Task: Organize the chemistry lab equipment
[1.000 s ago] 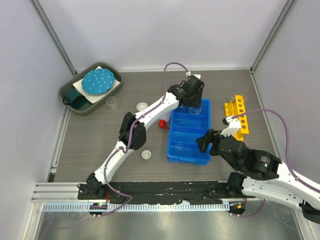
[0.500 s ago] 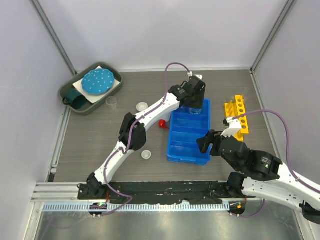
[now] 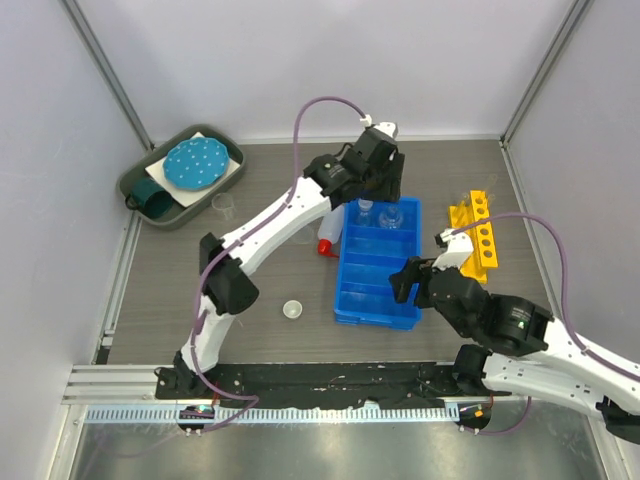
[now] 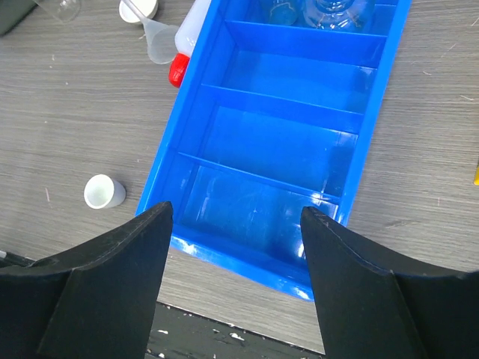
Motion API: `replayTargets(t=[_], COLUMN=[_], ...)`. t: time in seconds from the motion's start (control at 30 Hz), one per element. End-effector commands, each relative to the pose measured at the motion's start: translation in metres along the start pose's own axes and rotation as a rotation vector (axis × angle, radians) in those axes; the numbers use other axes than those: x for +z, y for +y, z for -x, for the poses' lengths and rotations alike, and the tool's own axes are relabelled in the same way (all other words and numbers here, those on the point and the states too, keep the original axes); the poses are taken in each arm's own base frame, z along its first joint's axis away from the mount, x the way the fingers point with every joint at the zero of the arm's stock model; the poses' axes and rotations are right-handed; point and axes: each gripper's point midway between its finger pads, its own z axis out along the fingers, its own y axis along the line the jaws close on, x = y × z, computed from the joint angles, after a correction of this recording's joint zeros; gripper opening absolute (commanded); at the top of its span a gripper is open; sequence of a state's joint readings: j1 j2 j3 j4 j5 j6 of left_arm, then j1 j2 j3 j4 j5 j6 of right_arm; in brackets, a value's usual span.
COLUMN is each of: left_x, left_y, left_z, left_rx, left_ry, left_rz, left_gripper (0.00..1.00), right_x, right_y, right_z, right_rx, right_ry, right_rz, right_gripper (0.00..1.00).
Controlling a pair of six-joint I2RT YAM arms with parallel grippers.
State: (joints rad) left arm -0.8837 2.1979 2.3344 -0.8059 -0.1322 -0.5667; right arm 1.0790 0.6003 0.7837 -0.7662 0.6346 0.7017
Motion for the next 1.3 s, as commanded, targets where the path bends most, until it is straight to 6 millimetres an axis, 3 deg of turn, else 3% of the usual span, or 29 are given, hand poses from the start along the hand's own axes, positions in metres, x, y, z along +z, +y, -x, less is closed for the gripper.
replayTargets(t=[0.0, 0.03, 0.07, 0.1, 0.13, 0.2, 0.33, 0.37, 0.4, 0.43, 0.5, 0.53, 0.57, 0.63, 0.77, 0.93, 1.13, 1.27], left_x=[-0.068, -0.069, -0.078, -0.099, -0.099, -0.113, -0.159, -0.168, -0.169, -0.188, -0.195, -0.203, -0.216, -0.226, -0.258, -0.278, -0.286, -0.286], left_y=[0.019, 0.036, 0.042, 0.046, 0.064, 0.079, 0.117, 0.123, 0.135, 0.138, 0.153, 0.157, 0.161, 0.172, 0.187, 0.214, 0.231, 0.236], left_z=[0.019, 0.005, 0.003, 0.007, -0.008, -0.015, -0.040, -0.043, -0.060, -0.058, -0.079, -0.083, -0.085, -0.103, -0.123, -0.146, -0.161, -0.168], left_rx=[-0.004, 0.003, 0.000, -0.017, -0.010, -0.016, -0.031, -0.038, -0.031, -0.059, -0.065, -0.085, -0.105, -0.122, -0.197, -0.216, -0.251, -0.262], left_ry=[-0.061, -0.030, -0.034, -0.062, -0.048, -0.063, -0.083, -0.096, -0.069, -0.107, -0.090, -0.096, -0.118, -0.101, -0.148, -0.158, -0.203, -0.213], left_rz=[0.094, 0.161, 0.180, 0.186, 0.244, 0.283, 0.372, 0.390, 0.417, 0.403, 0.434, 0.437, 0.429, 0.445, 0.424, 0.495, 0.521, 0.525], left_gripper=[0.57, 0.57, 0.58, 0.59, 0.59, 0.60, 0.62, 0.62, 0.63, 0.63, 0.63, 0.63, 0.63, 0.63, 0.63, 0.64, 0.68, 0.69], right_x=[0.010, 0.011, 0.013, 0.015, 0.020, 0.024, 0.039, 0.049, 0.053, 0.055, 0.073, 0.078, 0.090, 0.105, 0.148, 0.203, 0.243, 0.272], right_y=[0.022, 0.027, 0.030, 0.033, 0.039, 0.044, 0.068, 0.073, 0.079, 0.090, 0.105, 0.116, 0.121, 0.130, 0.136, 0.136, 0.145, 0.143], right_z=[0.013, 0.017, 0.018, 0.021, 0.024, 0.029, 0.041, 0.036, 0.038, 0.044, 0.036, 0.043, 0.036, 0.046, 0.045, 0.036, 0.032, 0.014], right_rx=[-0.027, -0.037, -0.050, -0.058, -0.075, -0.109, -0.164, -0.193, -0.214, -0.212, -0.265, -0.266, -0.284, -0.251, -0.186, -0.210, -0.236, -0.248], right_ry=[-0.002, -0.002, 0.002, -0.002, 0.004, 0.002, 0.018, 0.041, 0.040, 0.039, 0.071, 0.067, 0.087, 0.079, 0.139, 0.190, 0.200, 0.237], right_rz=[0.009, 0.015, 0.012, 0.009, -0.002, -0.014, -0.026, -0.040, -0.034, -0.012, -0.012, 0.001, -0.014, -0.014, 0.007, -0.042, -0.060, -0.079], right_gripper=[0.75, 0.75, 0.75, 0.75, 0.75, 0.75, 0.75, 0.75, 0.75, 0.77, 0.77, 0.78, 0.78, 0.79, 0.79, 0.78, 0.78, 0.78])
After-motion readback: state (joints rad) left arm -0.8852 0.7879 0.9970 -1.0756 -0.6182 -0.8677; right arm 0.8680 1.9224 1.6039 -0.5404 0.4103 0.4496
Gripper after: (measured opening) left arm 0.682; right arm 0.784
